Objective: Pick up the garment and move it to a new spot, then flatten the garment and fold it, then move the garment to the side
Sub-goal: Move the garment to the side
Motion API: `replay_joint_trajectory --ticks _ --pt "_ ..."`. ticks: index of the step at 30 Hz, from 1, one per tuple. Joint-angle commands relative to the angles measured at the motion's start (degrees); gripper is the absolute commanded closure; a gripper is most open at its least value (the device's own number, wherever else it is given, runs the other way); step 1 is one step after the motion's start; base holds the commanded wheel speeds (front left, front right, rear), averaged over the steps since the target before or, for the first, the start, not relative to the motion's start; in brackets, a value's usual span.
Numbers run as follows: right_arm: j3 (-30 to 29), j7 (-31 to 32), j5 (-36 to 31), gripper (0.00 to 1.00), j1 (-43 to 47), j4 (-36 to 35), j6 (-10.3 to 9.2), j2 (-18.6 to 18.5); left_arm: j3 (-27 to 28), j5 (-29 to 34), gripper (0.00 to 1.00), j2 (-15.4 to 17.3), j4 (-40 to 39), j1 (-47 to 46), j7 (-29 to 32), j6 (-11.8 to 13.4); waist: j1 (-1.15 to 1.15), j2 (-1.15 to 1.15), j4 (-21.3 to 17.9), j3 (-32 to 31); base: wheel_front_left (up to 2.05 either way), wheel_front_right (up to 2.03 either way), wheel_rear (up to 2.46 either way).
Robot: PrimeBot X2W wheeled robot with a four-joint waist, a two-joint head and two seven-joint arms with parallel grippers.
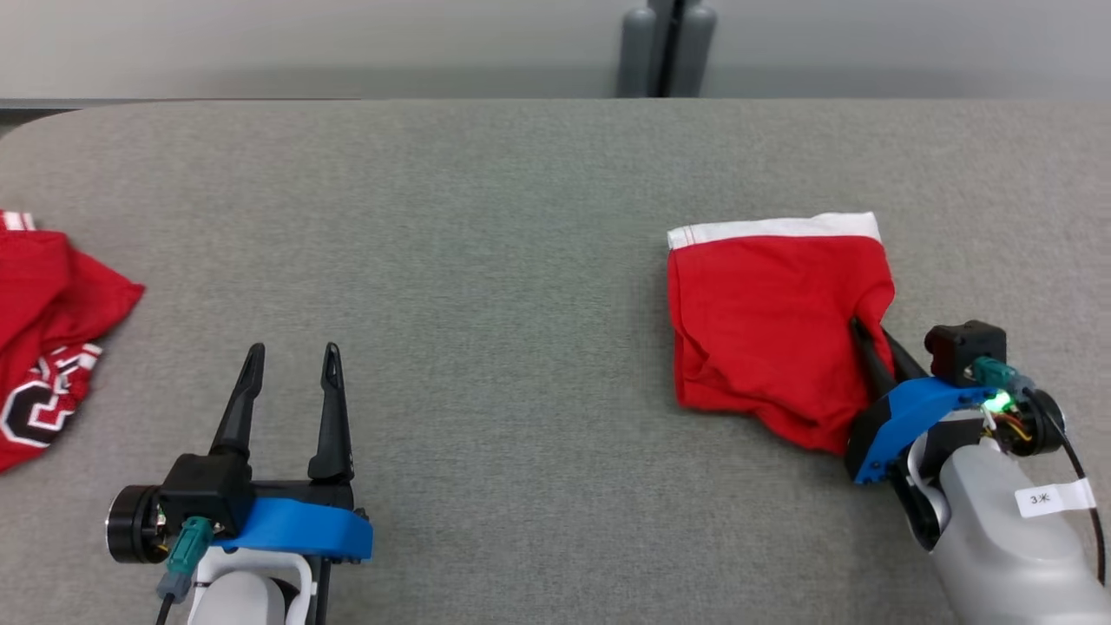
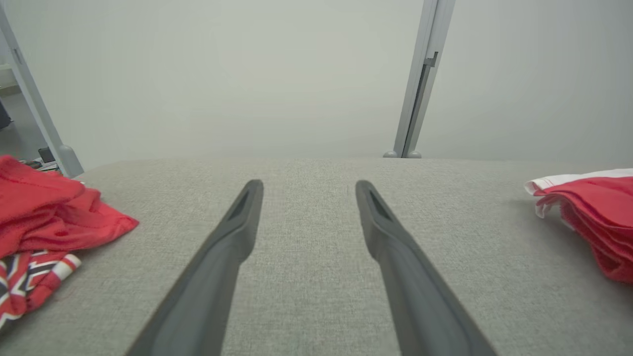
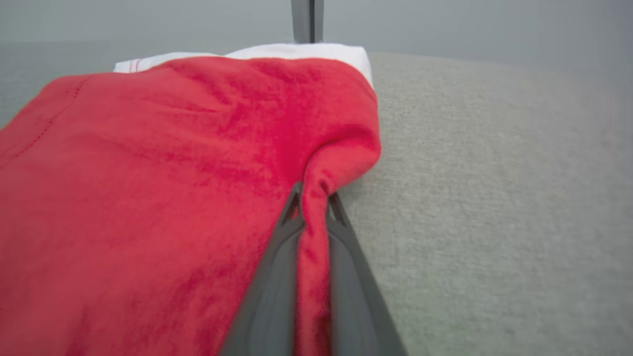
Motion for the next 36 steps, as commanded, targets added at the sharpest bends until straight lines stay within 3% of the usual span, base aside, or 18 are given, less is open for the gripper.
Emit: replay_joint_trajectory --ticks 1,10,17,23,29,36 --pt "0.11 -0.4 0.41 1.0 -1.11 -0.6 0.01 -0.69 0.2 0.17 0.0 0.16 -0.31 -1.01 -0.16 -0.23 0.0 -0.01 -0.83 0.35 0.0 0.0 0.0" --pt "-1.37 -0.71 1.27 1.0 -1.55 -4.57 0.01 -2.84 -0.32 1.0 0.0 1.51 -1.86 -5.72 -0.16 -0.78 0.0 -0.01 -9.16 6.14 0.0 0.0 0.0" --pt "-3.87 -0.84 1.1 1.0 0.09 -7.07 0.01 -3.64 -1.14 1.6 0.0 2.75 -2.43 -8.89 -0.16 -1.31 0.0 -0.01 -13.04 9.21 0.0 0.0 0.0" --pt "-4.54 -0.87 0.36 1.0 0.2 -9.69 0.01 -3.77 -1.51 1.59 0.0 2.99 -2.96 -9.75 -0.16 -1.41 0.0 -0.01 -13.35 10.18 0.0 0.0 0.0" --pt "-2.57 0.27 -1.32 1.0 -5.19 -12.36 0.01 -5.49 -1.13 1.42 0.0 3.47 -3.97 -10.72 -0.16 -1.4 0.0 -0.01 -12.3 12.16 0.0 0.0 0.0" --pt "0.86 5.39 -3.83 1.0 -14.47 -12.59 0.0 -13.0 -1.88 1.64 0.0 4.05 -6.04 -12.82 -0.16 -1.51 0.0 -0.01 -9.8 16.67 0.0 0.0 0.0"
